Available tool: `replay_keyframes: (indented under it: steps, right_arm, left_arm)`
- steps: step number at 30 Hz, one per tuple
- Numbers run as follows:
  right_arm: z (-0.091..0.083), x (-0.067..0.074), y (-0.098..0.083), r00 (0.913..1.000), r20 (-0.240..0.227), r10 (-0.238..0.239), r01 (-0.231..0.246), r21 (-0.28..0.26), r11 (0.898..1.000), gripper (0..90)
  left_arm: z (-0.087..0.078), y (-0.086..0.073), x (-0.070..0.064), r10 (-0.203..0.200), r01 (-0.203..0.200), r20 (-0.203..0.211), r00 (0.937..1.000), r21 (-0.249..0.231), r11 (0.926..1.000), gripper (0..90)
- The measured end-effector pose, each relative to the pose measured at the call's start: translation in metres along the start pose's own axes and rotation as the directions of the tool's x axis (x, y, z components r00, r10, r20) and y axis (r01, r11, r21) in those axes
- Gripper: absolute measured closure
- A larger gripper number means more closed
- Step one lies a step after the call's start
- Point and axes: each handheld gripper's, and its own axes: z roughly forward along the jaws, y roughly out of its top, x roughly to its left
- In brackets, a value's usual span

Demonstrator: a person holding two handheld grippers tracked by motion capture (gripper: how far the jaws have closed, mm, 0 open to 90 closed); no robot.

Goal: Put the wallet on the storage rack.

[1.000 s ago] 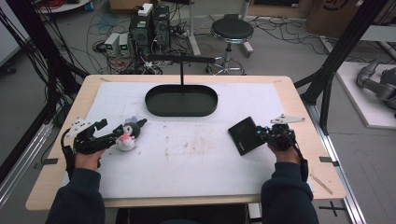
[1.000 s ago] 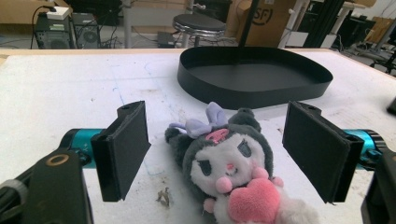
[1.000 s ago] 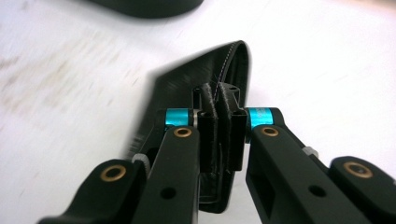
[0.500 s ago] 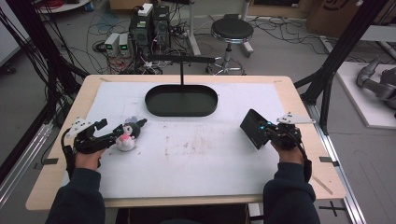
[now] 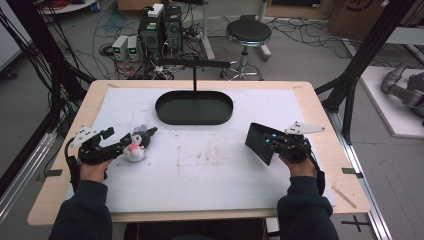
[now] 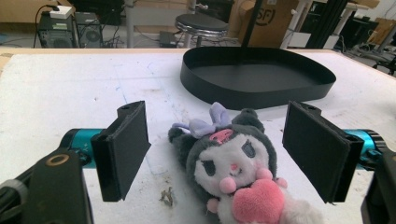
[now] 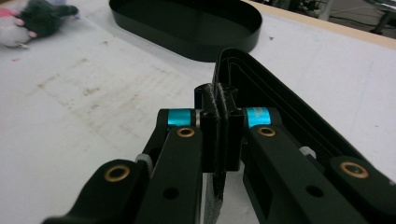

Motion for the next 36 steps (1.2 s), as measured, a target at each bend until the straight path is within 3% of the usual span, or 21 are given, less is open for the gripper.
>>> replay_keyframes:
  steps: [6, 8, 9, 10, 12, 15, 20, 25, 32, 36]
  right_arm:
    - [0.003, -0.002, -0.004, 0.9998, -0.018, 0.01, -0.01, 0.009, 1.0, 87.2]
    - [0.004, -0.004, -0.007, 0.9997, -0.02, 0.013, -0.013, -0.003, 1.0, 73.7]
    - [0.004, -0.004, -0.007, 0.9997, -0.02, 0.013, -0.013, -0.003, 1.0, 73.7]
    - [0.004, -0.006, -0.009, 0.9999, -0.008, 0.008, -0.008, -0.021, 1.0, 60.4]
    - [0.003, -0.006, -0.009, 0.9999, 0.013, 0.003, -0.003, -0.034, 0.999, 47.0]
    - [0.003, -0.007, -0.009, 0.9971, 0.072, -0.023, 0.027, -0.053, 0.998, 35.4]
    - [0.002, -0.009, -0.009, 0.9902, 0.124, -0.065, 0.075, -0.076, 0.994, 28.4]
    - [0.005, -0.017, -0.011, 0.9859, 0.155, -0.062, 0.071, -0.054, 0.996, 24.1]
    - [0.009, -0.024, -0.012, 0.9835, 0.158, -0.089, 0.093, -0.024, 0.995, 22.0]
    - [0.015, -0.028, -0.012, 0.9861, 0.134, -0.099, 0.1, -0.006, 0.995, 21.8]
  left_arm:
    - [0.0, 0.0, 0.0, -0.001, 0.001, 0.001, 1.0, 0.0, 1.0, 22.5]
    - [0.0, 0.0, 0.0, 0.0, 0.0, 0.001, 1.0, 0.0, 1.0, 22.5]
    - [0.0, 0.0, 0.0, -0.002, 0.002, 0.001, 1.0, -0.001, 1.0, 22.5]
    - [0.0, 0.0, 0.0, -0.001, 0.001, 0.001, 1.0, 0.0, 1.0, 22.5]
    - [0.0, 0.0, 0.0, 0.0, 0.0, 0.002, 1.0, 0.0, 1.0, 22.5]
    - [0.0, 0.0, 0.0, -0.001, 0.001, 0.002, 1.0, 0.0, 1.0, 22.5]
    - [0.0, 0.0, 0.0, -0.001, 0.001, 0.002, 1.0, 0.001, 1.0, 22.5]
    - [0.0, 0.0, 0.0, 0.001, -0.001, 0.003, 1.0, 0.002, 1.0, 22.5]
    - [0.001, 0.0, 0.0, 0.006, -0.006, 0.005, 1.0, 0.004, 1.0, 22.5]
    - [0.001, -0.001, 0.0, 0.006, -0.006, 0.006, 1.0, 0.003, 1.0, 22.5]
